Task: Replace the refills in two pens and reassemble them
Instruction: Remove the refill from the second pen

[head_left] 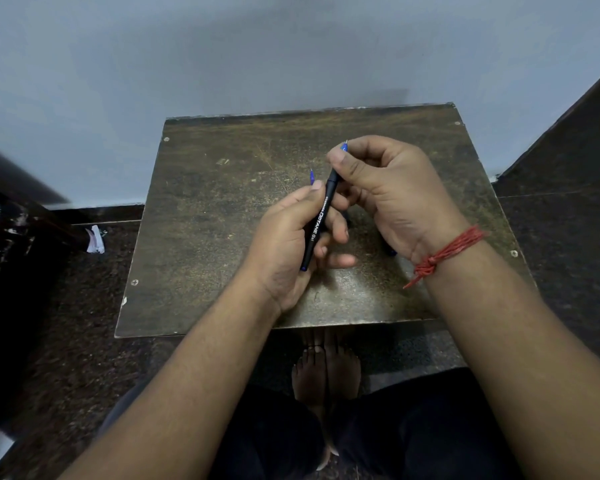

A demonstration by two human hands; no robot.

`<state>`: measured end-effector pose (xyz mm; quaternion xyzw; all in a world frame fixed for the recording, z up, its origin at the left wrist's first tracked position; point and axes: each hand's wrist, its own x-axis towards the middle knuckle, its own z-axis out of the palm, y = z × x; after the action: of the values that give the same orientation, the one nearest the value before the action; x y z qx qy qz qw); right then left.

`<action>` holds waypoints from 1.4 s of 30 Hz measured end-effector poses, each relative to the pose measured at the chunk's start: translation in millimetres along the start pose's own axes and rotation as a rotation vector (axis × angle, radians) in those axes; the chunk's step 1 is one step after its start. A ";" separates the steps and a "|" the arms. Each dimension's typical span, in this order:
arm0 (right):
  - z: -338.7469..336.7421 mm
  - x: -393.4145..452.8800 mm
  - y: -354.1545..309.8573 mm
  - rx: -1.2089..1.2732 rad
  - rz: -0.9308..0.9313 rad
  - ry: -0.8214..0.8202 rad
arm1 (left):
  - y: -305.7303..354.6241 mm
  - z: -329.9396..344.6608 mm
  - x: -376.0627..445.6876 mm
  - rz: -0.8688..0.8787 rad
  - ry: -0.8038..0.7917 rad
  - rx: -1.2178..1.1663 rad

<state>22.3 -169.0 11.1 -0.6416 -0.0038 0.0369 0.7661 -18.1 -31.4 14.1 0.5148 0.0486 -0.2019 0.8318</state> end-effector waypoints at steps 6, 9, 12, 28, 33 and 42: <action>-0.8 -3.3 -6.4 0.148 0.073 -0.058 | -1.4 -3.1 1.6 0.038 0.019 0.006; -0.5 -2.9 -6.0 0.115 0.103 -0.011 | -2.0 -3.3 2.6 0.038 0.025 -0.008; 1.7 -3.3 -2.5 -0.004 0.087 0.043 | -2.6 -3.5 3.4 0.037 0.031 -0.004; 2.4 -3.1 -2.9 0.019 0.137 0.080 | -3.7 -3.8 3.5 0.035 0.046 0.013; 2.4 -2.2 -5.1 0.042 0.164 0.086 | -3.2 -4.5 3.3 0.024 0.040 0.019; 1.6 -4.0 -5.6 0.064 0.186 0.095 | -3.5 -4.7 3.8 0.020 0.042 0.007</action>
<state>18.6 -168.6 17.1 -0.6153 0.0933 0.0775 0.7789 -15.4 -29.7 7.9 0.5223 0.0601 -0.1829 0.8308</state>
